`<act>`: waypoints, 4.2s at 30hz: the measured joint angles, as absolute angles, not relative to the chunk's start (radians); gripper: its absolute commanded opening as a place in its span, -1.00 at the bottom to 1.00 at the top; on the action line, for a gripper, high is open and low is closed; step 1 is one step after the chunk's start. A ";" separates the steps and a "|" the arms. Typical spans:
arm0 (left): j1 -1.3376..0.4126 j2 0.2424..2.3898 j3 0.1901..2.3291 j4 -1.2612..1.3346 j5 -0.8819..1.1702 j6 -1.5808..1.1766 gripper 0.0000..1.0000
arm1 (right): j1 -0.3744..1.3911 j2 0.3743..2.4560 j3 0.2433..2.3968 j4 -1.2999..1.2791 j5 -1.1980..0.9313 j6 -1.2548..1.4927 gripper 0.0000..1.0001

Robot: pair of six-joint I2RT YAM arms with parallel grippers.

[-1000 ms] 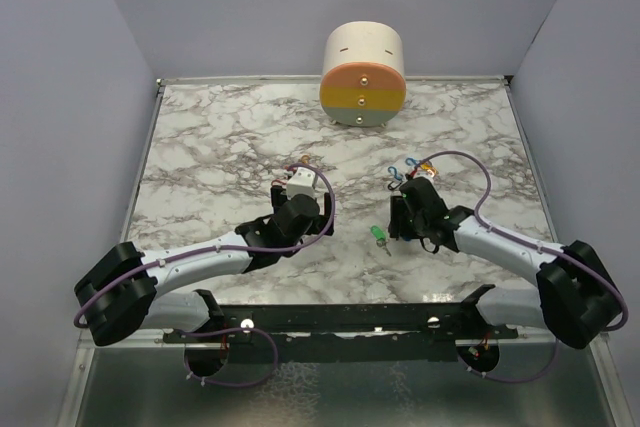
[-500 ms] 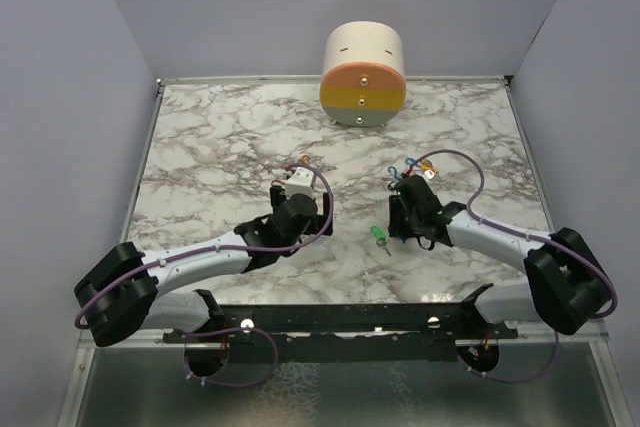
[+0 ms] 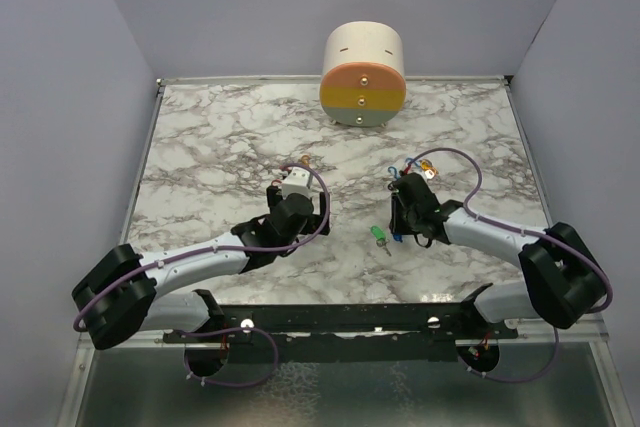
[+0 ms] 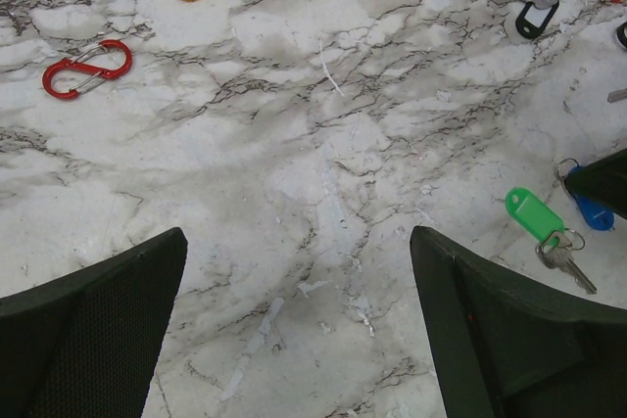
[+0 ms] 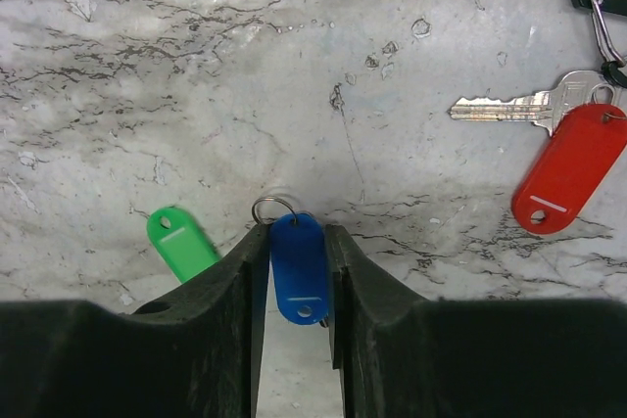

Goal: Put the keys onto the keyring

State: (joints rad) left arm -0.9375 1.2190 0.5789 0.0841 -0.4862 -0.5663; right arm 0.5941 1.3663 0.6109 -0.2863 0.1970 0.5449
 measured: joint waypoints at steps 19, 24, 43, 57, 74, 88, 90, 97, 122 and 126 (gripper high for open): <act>-0.924 1.192 0.556 0.087 -0.483 -0.566 0.98 | 0.594 1.502 0.691 -0.164 0.205 0.529 -0.55; -0.920 1.188 0.553 0.086 -0.483 -0.566 0.98 | 0.594 1.542 0.722 -0.133 0.205 0.525 -0.34; -0.912 1.159 0.532 0.085 -0.484 -0.567 0.98 | 0.594 1.537 0.736 -0.134 0.227 0.403 -0.24; -0.911 1.159 0.531 0.084 -0.483 -0.567 0.98 | 0.594 1.541 0.768 -0.112 0.205 0.312 -0.39; -0.904 1.157 0.531 0.084 -0.483 -0.566 0.98 | 0.594 1.589 0.770 -0.104 0.166 0.282 -0.47; -0.902 1.157 0.531 0.084 -0.483 -0.566 0.98 | 0.594 1.592 0.772 -0.103 0.161 0.275 -0.89; -0.900 1.157 0.531 0.084 -0.483 -0.566 0.98 | 0.594 1.592 0.772 -0.103 0.161 0.275 -0.94; -0.896 1.157 0.531 0.084 -0.483 -0.566 0.98 | 0.594 1.562 0.771 -0.101 0.162 0.273 -0.99; -0.800 1.303 0.653 0.097 -0.484 -0.530 0.90 | 0.594 1.301 0.687 0.015 0.095 0.237 -0.99; -0.756 1.355 0.688 0.104 -0.482 -0.525 0.90 | 0.594 1.278 0.669 0.035 0.079 0.237 -0.98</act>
